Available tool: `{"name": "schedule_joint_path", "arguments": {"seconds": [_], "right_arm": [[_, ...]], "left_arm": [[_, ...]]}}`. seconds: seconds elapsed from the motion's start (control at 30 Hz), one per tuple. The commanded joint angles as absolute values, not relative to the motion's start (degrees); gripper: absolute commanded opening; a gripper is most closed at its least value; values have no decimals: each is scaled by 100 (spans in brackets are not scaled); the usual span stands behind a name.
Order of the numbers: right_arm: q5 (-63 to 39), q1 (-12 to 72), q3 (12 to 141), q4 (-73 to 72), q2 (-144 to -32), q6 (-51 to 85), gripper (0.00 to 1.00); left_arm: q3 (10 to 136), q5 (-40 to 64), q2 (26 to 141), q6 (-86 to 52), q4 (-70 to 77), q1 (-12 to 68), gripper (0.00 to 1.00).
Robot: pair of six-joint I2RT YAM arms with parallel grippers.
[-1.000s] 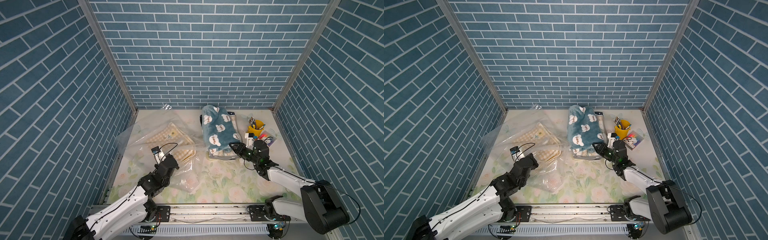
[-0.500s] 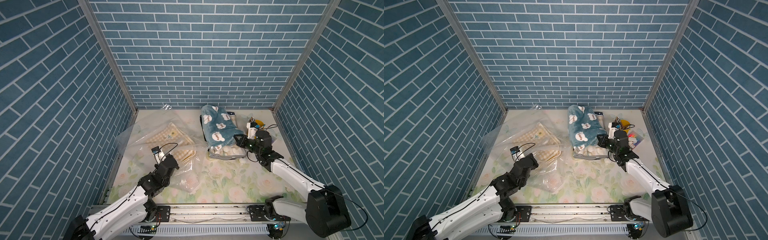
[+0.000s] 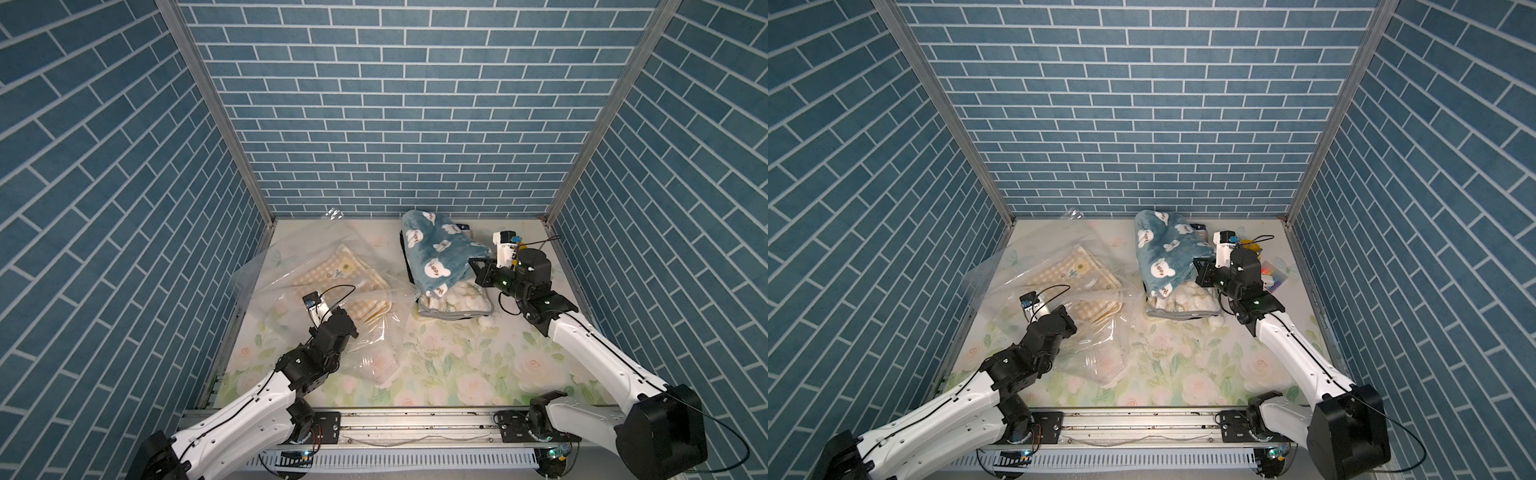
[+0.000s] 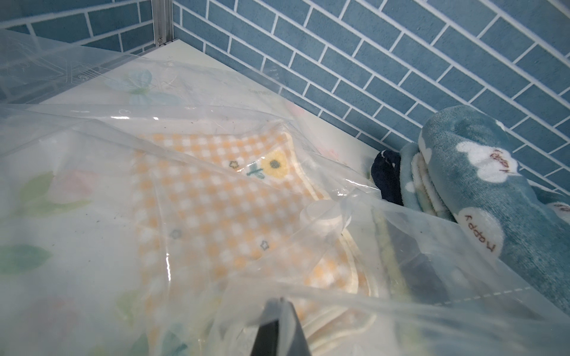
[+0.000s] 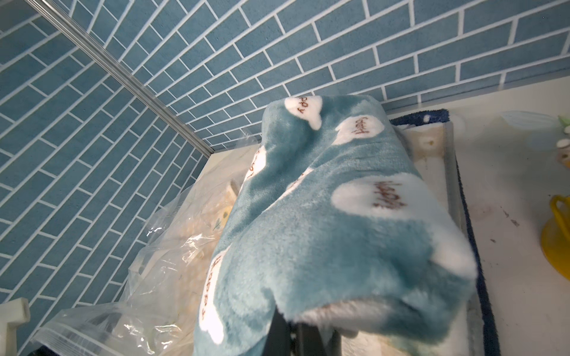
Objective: Take the blanket out of the vacuum bag
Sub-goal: Place the blanket at the center of the board.
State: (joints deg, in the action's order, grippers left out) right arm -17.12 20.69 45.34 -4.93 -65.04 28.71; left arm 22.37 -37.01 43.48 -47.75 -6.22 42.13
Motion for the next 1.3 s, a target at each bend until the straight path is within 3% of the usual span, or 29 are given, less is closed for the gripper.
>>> {"name": "schedule_joint_path", "arguments": {"seconds": [0.0,0.1,0.27,0.47,0.63,0.8,0.87,1.27], "right_arm": [[-1433,2076,4060,-400,-6390,2945,0],[-1004,1995,3764,-139,-6369,2869,0],[-738,1872,3764,442,-5937,2868,38],[-1526,2173,3486,307,-5212,3601,55],[-1753,2931,2688,-1243,-5083,5024,68],[-1733,3213,1736,-3401,-5412,6592,75],[-1524,3274,1491,-4104,-5580,6982,84],[-1361,3401,1339,-6250,-6861,8426,83]], "left_arm": [[2399,-3894,4271,-4704,-730,4187,0],[2426,-3980,4080,-4679,-888,4185,0],[2467,-4138,3752,-4656,-1162,4186,0],[2398,-4270,3691,-4735,-1214,4188,0],[2386,-4367,3692,-4847,-1335,4190,0],[2341,-4234,3693,-4891,-1240,4188,0],[2297,-4145,3740,-4923,-1154,4189,0],[2261,-3955,3997,-4936,-846,4184,0]]}}
